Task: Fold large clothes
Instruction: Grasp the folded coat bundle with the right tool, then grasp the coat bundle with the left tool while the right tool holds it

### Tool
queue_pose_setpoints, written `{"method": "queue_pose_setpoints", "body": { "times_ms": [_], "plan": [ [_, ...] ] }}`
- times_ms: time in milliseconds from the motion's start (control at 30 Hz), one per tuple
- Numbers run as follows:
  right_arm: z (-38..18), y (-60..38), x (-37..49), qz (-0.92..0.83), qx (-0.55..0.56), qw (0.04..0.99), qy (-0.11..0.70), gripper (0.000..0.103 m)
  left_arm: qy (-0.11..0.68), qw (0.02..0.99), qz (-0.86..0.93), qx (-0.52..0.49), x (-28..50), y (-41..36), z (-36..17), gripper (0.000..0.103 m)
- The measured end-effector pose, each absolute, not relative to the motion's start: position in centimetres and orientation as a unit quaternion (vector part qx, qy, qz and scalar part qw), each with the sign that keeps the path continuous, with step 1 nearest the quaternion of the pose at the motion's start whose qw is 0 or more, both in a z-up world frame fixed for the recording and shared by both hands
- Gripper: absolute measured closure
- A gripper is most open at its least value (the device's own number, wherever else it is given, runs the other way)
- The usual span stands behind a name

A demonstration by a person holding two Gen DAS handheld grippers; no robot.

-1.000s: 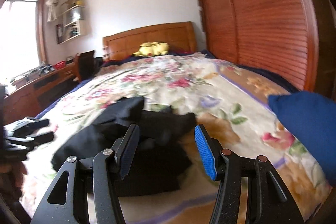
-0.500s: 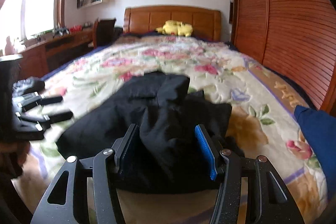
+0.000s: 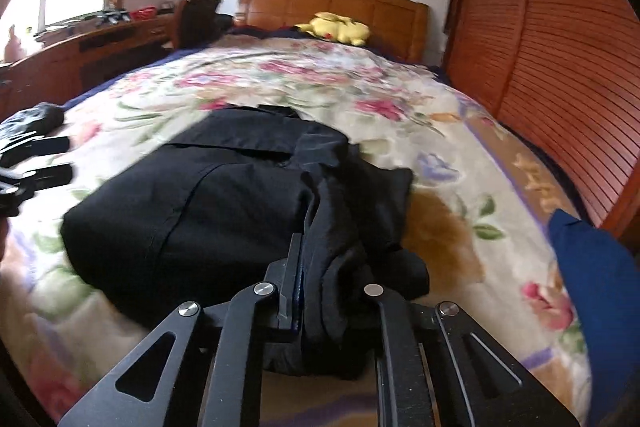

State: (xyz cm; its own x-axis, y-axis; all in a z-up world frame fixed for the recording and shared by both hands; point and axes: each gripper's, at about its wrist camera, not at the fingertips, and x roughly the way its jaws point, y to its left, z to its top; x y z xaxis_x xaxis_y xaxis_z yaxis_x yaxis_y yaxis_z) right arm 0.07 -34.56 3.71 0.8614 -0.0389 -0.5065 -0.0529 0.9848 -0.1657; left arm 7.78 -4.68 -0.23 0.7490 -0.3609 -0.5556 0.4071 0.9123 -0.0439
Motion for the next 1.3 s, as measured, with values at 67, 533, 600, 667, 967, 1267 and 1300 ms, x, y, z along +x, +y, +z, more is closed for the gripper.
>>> {"method": "queue_pose_setpoints", "body": {
  "times_ms": [67, 533, 600, 667, 967, 1267, 1300],
  "plan": [
    [3.3, -35.4, 0.4, 0.004, -0.072, 0.961, 0.267, 0.091, 0.29, 0.935, -0.202, 0.042, 8.0, -4.4, -0.4, 0.027],
    [2.3, -37.7, -5.0, -0.028, -0.016, 0.968, 0.251, 0.046, 0.311, 0.929, -0.192, 0.057, 15.1, -4.4, 0.8, 0.027],
    [1.9, -38.0, -5.5, -0.026, -0.002, 0.966, 0.255, 0.046, 0.314, 0.928, -0.191, 0.06, 16.8, -4.9, 0.9, 0.027],
    [1.6, -37.8, -5.0, -0.024, 0.009, 0.965, 0.259, 0.046, 0.315, 0.928, -0.191, 0.062, 18.5, -5.4, 0.8, 0.027],
    [0.6, -38.3, -4.9, -0.008, 0.032, 0.961, 0.276, 0.046, 0.338, 0.917, -0.204, 0.058, 24.9, -7.3, -0.9, 0.027],
    [0.0, -37.5, -2.5, 0.005, 0.035, 0.957, 0.288, 0.046, 0.341, 0.914, -0.212, 0.063, 29.3, -9.0, -1.6, 0.027],
    [-0.1, -37.4, -2.4, 0.006, 0.037, 0.956, 0.291, 0.046, 0.338, 0.914, -0.215, 0.062, 29.5, -9.2, -1.5, 0.027]
  ]
}}
